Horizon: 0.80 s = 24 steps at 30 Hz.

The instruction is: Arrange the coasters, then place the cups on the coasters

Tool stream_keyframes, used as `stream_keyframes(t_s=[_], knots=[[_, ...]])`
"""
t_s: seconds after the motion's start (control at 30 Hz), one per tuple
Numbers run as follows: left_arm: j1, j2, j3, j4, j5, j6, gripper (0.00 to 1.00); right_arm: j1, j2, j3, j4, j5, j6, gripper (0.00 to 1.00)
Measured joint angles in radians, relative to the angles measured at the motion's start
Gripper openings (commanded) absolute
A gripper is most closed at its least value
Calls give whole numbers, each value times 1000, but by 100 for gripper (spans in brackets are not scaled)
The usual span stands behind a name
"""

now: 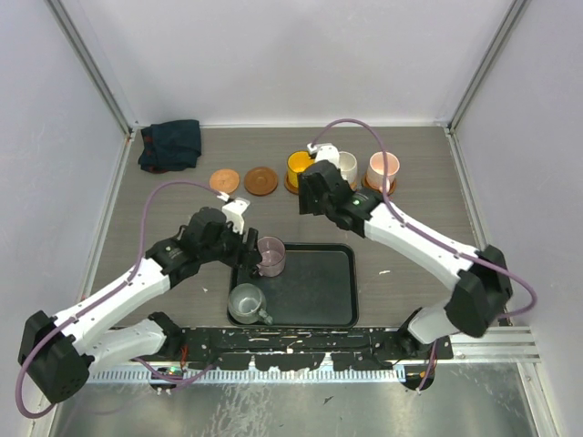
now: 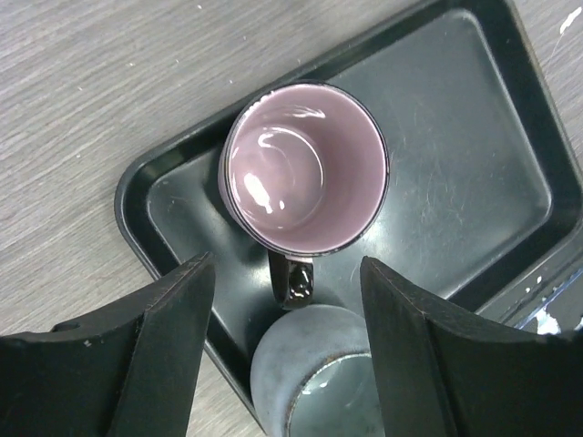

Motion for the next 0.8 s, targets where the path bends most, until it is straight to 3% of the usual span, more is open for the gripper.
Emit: stream_keyframes(t_s=[0.23, 0.8], knots=[[-79, 55, 66, -79, -74, 21, 61, 0, -179, -90, 81, 34, 3, 60], [-94, 137, 63, -108, -102, 34, 53, 0, -164, -143, 122, 35, 3, 60]])
